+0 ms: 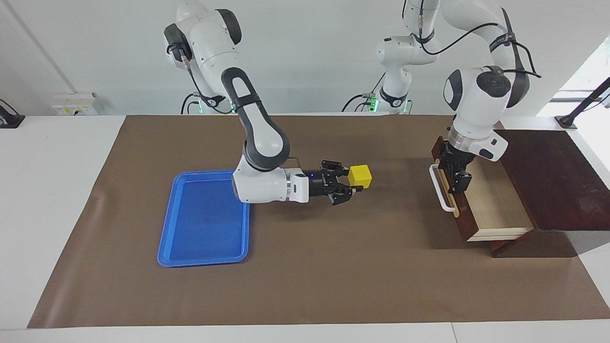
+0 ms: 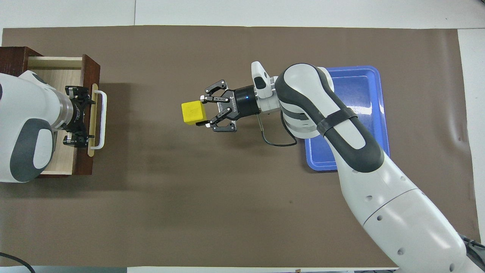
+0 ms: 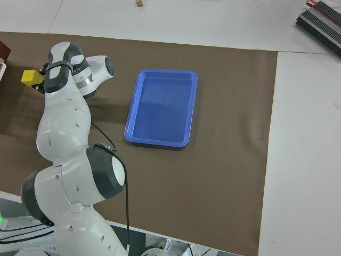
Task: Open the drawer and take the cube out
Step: 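Carry the cube into the blue tray with the right gripper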
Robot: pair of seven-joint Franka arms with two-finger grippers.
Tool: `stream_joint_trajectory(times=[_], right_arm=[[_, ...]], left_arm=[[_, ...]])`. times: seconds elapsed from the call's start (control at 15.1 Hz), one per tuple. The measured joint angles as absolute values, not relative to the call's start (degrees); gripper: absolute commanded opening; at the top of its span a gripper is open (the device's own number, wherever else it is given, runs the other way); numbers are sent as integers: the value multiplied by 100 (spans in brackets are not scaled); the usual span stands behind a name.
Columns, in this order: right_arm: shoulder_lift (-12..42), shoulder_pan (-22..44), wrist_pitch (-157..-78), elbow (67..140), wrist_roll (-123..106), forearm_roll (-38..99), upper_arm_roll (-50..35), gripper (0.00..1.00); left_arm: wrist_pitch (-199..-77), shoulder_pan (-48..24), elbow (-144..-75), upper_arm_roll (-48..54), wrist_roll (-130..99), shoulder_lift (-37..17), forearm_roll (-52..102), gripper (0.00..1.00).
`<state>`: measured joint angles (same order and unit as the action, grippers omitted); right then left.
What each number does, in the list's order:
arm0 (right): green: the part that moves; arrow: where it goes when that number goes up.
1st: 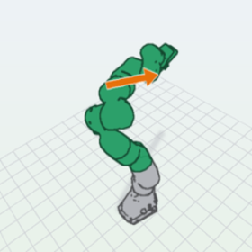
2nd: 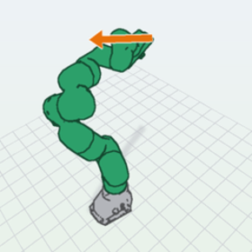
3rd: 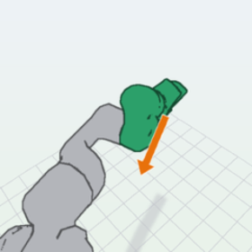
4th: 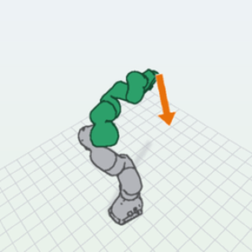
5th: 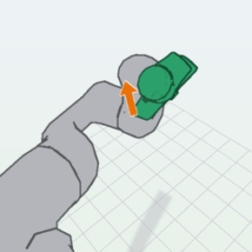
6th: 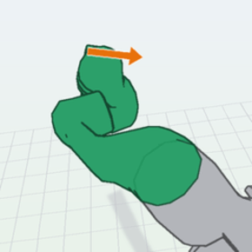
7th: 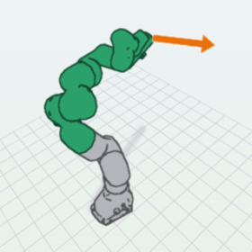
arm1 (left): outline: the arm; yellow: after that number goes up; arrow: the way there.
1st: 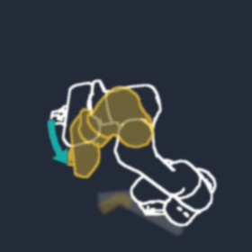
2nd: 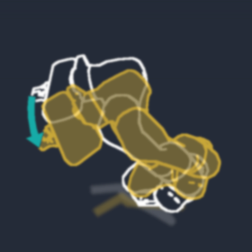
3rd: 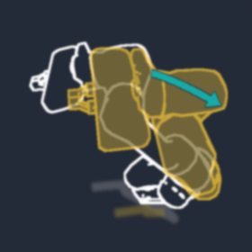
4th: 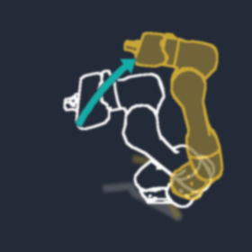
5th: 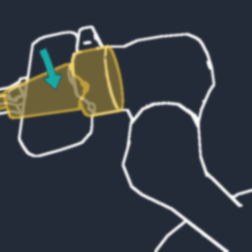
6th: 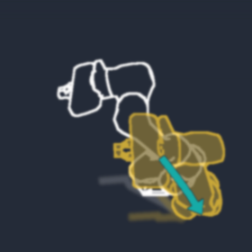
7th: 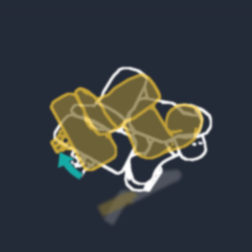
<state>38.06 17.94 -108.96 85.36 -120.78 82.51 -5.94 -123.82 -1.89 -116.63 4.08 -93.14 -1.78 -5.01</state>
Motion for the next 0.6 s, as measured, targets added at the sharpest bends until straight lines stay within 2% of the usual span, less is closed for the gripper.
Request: stream_joint_trajectory(times=[0.33, 0.6], right_arm=[[3807, 844, -10295, 8534, -12057, 7281, -545, 0], [3821, -57, -9949, 8552, -12057, 6507, -526, 0]], left_arm=[[-12394, 137, -11642, 480, -8941, -165, -415, 100], [-12630, 989, -11588, 400, -7976, -215, -514, 100]])
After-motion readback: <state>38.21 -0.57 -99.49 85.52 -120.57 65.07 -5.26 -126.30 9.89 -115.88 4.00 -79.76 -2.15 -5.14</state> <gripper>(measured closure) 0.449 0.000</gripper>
